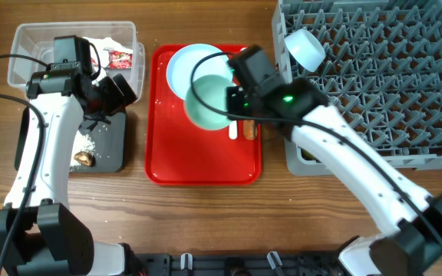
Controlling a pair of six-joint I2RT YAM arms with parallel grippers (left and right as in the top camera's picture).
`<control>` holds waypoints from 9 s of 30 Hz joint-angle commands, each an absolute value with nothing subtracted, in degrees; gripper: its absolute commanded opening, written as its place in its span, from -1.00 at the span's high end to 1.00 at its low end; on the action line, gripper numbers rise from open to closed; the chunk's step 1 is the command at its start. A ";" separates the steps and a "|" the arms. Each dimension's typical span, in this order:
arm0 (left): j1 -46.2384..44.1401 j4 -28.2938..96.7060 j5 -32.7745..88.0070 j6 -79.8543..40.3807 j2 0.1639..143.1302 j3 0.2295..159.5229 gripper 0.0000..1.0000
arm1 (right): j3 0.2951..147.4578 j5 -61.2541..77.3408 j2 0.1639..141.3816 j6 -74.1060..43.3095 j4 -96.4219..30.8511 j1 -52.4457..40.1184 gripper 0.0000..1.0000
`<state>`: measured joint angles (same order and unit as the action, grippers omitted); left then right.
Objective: Sort waste into correct bins and load items into the dishwasher rack
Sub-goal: 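Grasp the green bowl with the right gripper and carry it to the rack, then set the green bowl into the dish rack and release, then reach the right gripper to the blue plate on the red tray, then grasp the blue plate rim and carry it to the dish rack, then stand the blue plate upright in the rack and release, then reach the right gripper down and grasp the white spoon, then carry the white spoon to the rack and drop it in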
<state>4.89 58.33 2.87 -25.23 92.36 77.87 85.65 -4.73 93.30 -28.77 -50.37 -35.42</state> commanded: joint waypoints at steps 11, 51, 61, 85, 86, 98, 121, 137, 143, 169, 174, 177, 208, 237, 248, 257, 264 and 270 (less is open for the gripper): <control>4.99 58.35 3.14 -26.00 92.27 78.24 -1.00 | 86.28 -29.47 84.73 -19.05 -57.71 -22.41 0.91; 4.99 58.35 3.14 -26.00 92.25 78.24 -1.00 | 85.78 -67.09 106.54 9.04 -56.64 -23.51 0.91; 4.99 58.35 3.14 -26.00 92.25 78.24 -1.00 | 85.76 -65.32 109.30 8.86 -59.29 -25.08 0.91; 4.99 58.35 3.14 -26.00 92.25 78.24 -1.00 | 99.94 4.78 106.06 12.43 -52.14 -35.64 -0.99; 4.99 58.35 3.14 -26.00 92.27 78.24 -1.00 | 99.72 9.02 106.13 11.44 -49.34 -35.59 -1.00; 4.99 58.35 3.14 -26.00 92.25 78.24 -1.00 | 99.70 0.78 126.02 -12.05 -20.38 -26.68 -0.49; 4.99 58.35 3.14 -26.00 92.27 78.24 -1.00 | 99.74 1.10 126.48 -10.46 -22.96 -26.20 0.91; 4.99 58.35 3.14 -26.00 92.27 78.24 -1.00 | 99.74 1.30 116.20 -8.86 -37.93 -25.91 0.91; 4.99 58.35 3.14 -26.00 92.25 78.24 -1.00 | 99.74 -7.55 106.65 -8.75 -43.79 -24.27 0.92; 4.99 58.35 3.14 -26.00 92.27 78.24 -1.00 | 96.62 -54.43 105.91 27.14 -42.02 -9.89 0.91; 4.99 58.35 3.14 -26.00 92.25 78.24 -1.00 | 96.62 -51.16 108.33 27.18 -41.17 -9.89 0.91; 4.99 58.35 3.14 -26.00 92.25 78.24 -1.00 | 96.62 -40.36 108.33 26.44 -40.66 -9.89 -0.99; 4.99 58.35 3.14 -26.00 92.25 78.24 -1.00 | 96.62 7.57 127.04 -17.17 -46.19 -30.06 -0.28; 4.99 58.35 3.14 -26.00 92.27 78.24 -1.00 | 96.79 12.12 123.35 -12.01 -44.93 -30.15 0.91; 4.99 58.35 3.14 -26.00 92.27 78.24 -1.00 | 96.79 -0.23 92.38 -3.36 -57.01 -19.27 0.92; 4.99 58.35 3.14 -26.00 92.27 78.24 -1.00 | 87.74 -5.10 90.54 -2.02 -68.16 -0.47 0.92; 4.99 58.35 3.14 -26.00 92.27 78.24 -1.00 | 76.12 -7.73 90.54 -2.98 -61.58 2.57 0.89; 4.99 58.35 3.14 -26.00 92.27 78.24 -1.00 | 76.05 -6.72 90.52 -4.67 -59.99 3.62 -0.50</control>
<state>4.89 58.35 2.87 -25.23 92.36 77.87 76.20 -6.70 90.85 -3.33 -61.04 3.53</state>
